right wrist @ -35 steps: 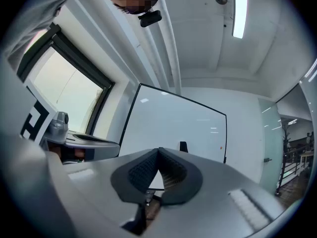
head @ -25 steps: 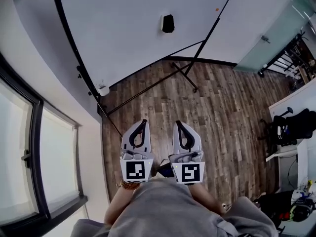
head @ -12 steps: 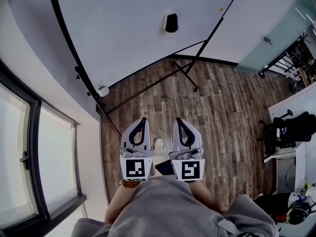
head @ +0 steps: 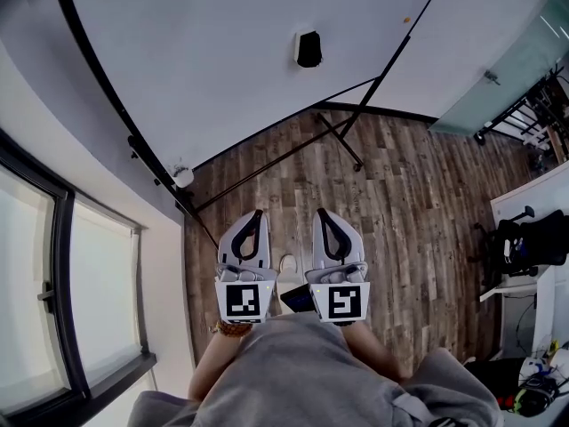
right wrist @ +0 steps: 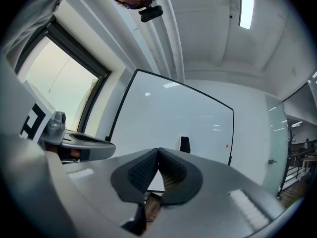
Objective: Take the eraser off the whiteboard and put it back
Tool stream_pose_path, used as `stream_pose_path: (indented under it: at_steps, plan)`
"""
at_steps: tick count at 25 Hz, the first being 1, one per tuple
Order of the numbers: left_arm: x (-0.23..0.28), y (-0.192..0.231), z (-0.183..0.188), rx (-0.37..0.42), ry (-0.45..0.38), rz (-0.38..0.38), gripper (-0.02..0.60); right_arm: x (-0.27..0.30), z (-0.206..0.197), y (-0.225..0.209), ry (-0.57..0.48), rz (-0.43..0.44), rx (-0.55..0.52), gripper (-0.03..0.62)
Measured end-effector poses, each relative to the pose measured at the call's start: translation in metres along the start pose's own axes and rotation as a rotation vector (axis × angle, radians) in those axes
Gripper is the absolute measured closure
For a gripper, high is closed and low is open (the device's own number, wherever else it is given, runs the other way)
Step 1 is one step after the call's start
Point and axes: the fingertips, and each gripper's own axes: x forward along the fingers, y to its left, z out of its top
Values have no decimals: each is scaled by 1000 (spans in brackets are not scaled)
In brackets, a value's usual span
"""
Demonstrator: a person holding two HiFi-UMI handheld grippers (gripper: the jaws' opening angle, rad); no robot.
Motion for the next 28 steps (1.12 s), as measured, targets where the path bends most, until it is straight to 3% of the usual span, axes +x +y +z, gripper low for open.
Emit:
stream_pose_path:
  at_steps: [8,21,28]
  plan:
    - [56,-16,4,27,6,-8,575,31,-10,-48,-15,2,20,583]
    - [145,-43,8,73,13,46,575,84,-25,-130,-58,32,35,582]
    - [179,-61,7,122,5,78,575,104,-43,-155,-54,94,21,582]
